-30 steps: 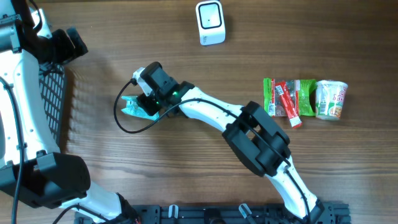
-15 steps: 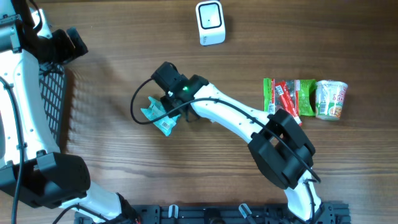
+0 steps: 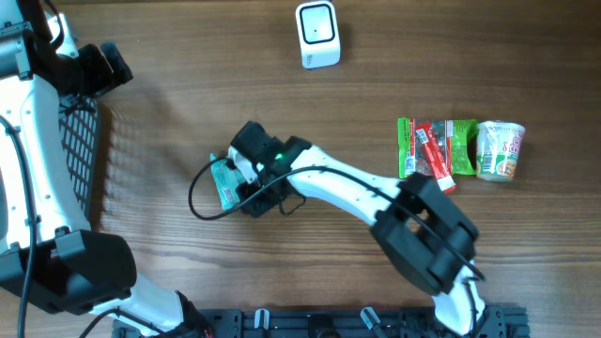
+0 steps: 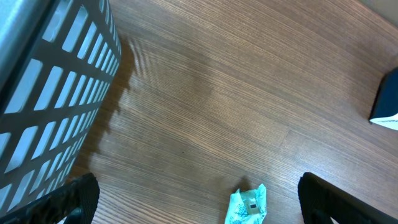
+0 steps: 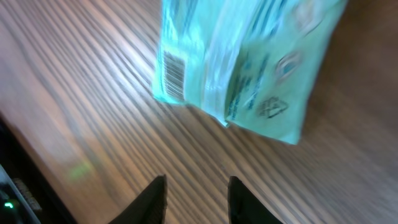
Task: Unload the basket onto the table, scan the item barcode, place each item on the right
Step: 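Grasp the teal mint packet with the right gripper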
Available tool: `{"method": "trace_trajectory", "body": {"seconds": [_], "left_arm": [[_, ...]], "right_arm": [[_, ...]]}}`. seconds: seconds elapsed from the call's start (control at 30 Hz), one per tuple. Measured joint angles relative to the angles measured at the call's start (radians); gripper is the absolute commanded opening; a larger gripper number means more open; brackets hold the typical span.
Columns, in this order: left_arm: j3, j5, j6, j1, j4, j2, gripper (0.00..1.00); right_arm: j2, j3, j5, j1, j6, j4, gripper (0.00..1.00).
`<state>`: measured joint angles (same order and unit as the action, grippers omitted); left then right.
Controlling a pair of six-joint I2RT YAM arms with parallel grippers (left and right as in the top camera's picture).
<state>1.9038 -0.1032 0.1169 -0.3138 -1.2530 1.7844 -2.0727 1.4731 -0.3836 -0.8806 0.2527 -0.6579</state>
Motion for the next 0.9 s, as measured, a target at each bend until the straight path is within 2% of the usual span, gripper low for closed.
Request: {"method": "trace_trajectory", "body": {"seconds": [0.03, 0.07, 0.17, 0.23, 0.37, 0.53, 0.63, 0.7, 0.9], "left_arm": [[0.0, 0.0, 0.0, 0.0, 0.0, 0.0, 1.0], [0.0, 0.0, 0.0, 0.0, 0.0, 0.0, 1.0], [0.0, 0.0, 0.0, 0.0, 0.0, 0.0, 1.0], [0.0, 0.0, 0.0, 0.0, 0.0, 0.0, 1.0], [0.0, 0.0, 0.0, 0.0, 0.0, 0.0, 1.0], [0.0, 0.0, 0.0, 0.0, 0.0, 0.0, 1.0], [0.0, 0.0, 0.0, 0.0, 0.0, 0.0, 1.0], [0.0, 0.0, 0.0, 0.0, 0.0, 0.0, 1.0], [0.0, 0.0, 0.0, 0.0, 0.0, 0.0, 1.0]], "right_arm": [[0.029, 0.0, 0.025, 0.004, 0.003, 0.019, 0.79], [0.079, 0.0, 0.073, 0.01, 0.007, 0.071, 0.8], [0.129, 0.003, 0.135, 0.012, -0.017, 0.235, 0.8], [0.116, 0.003, 0.154, 0.012, -0.051, 0.286, 0.8], [0.02, 0.003, 0.165, 0.03, -0.084, 0.345, 0.8], [-0.08, 0.003, 0.057, 0.098, -0.1, 0.396, 0.79], [-0.141, 0.003, 0.0, 0.108, -0.103, 0.459, 0.74], [-0.142, 0.003, -0.038, 0.108, -0.109, 0.459, 0.59], [-0.143, 0.003, -0.078, 0.106, -0.113, 0.435, 0.63]]}}
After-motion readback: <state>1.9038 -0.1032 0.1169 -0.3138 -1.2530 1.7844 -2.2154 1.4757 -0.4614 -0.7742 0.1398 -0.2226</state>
